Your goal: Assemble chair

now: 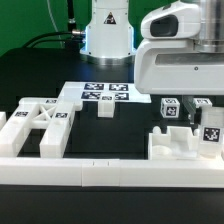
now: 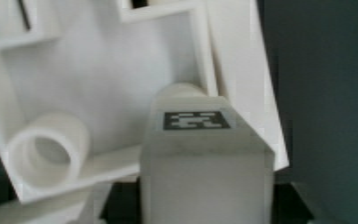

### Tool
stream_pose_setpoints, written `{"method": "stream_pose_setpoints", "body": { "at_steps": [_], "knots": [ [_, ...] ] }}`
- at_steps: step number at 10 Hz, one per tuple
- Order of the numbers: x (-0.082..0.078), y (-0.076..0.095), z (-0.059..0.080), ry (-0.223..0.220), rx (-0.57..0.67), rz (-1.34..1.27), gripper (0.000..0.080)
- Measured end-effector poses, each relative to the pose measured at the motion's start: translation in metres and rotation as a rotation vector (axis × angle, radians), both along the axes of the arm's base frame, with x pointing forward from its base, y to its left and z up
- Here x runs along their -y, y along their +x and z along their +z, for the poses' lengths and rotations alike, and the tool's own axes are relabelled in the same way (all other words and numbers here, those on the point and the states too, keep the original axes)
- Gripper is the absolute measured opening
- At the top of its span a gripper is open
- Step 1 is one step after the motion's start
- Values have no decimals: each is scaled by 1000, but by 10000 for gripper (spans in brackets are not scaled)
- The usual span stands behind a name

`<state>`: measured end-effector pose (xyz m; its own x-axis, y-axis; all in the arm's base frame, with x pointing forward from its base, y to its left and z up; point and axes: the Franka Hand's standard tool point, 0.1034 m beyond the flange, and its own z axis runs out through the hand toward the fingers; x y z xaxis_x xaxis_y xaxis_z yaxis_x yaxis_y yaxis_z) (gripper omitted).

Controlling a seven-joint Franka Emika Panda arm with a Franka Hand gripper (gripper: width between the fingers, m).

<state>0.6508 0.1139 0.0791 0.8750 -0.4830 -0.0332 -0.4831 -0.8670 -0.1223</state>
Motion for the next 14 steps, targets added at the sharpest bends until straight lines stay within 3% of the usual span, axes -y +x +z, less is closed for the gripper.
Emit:
{"method": "stream_pose_setpoints", "body": {
  "at_steps": [2,6,7,8,9,10,14],
  "knots": [
    [0,0,0,12,-16,-260,287],
    [1,0,-1,30,-52,-536,287],
    [1,0,-1,31,-56,-559,346],
    [1,0,-1,31,-53,-535,481],
    [1,0,-1,29,-48,-500,481],
    [-1,0,1,28,-44,-470,617],
    [-4,1,2,16,4,-144,648]
  ]
}}
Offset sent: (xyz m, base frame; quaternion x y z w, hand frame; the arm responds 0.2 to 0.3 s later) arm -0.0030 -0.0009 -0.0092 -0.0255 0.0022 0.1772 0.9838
